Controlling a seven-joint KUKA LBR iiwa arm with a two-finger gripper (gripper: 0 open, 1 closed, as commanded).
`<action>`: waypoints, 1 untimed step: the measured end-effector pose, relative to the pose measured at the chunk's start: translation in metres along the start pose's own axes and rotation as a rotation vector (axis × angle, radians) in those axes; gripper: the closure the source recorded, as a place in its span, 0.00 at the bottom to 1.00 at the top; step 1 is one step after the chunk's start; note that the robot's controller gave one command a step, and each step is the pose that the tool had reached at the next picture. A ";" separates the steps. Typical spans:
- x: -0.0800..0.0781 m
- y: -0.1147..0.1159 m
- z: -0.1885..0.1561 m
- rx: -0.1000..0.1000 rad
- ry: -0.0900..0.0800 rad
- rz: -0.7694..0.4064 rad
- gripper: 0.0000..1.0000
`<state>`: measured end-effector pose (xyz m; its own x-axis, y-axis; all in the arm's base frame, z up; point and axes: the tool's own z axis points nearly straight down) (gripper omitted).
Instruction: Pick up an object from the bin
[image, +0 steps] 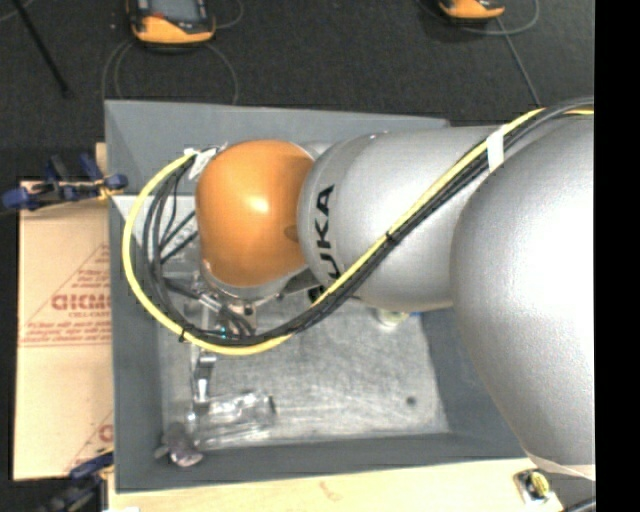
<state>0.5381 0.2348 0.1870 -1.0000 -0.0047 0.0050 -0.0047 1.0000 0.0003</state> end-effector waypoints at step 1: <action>0.029 -0.075 0.112 -0.002 -0.020 -0.319 0.00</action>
Offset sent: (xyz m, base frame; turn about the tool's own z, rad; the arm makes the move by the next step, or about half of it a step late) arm -0.0339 -0.0749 -0.1170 -0.3246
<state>0.5094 0.1600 0.0749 -0.9480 -0.3179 -0.0150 -0.3180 0.9481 0.0008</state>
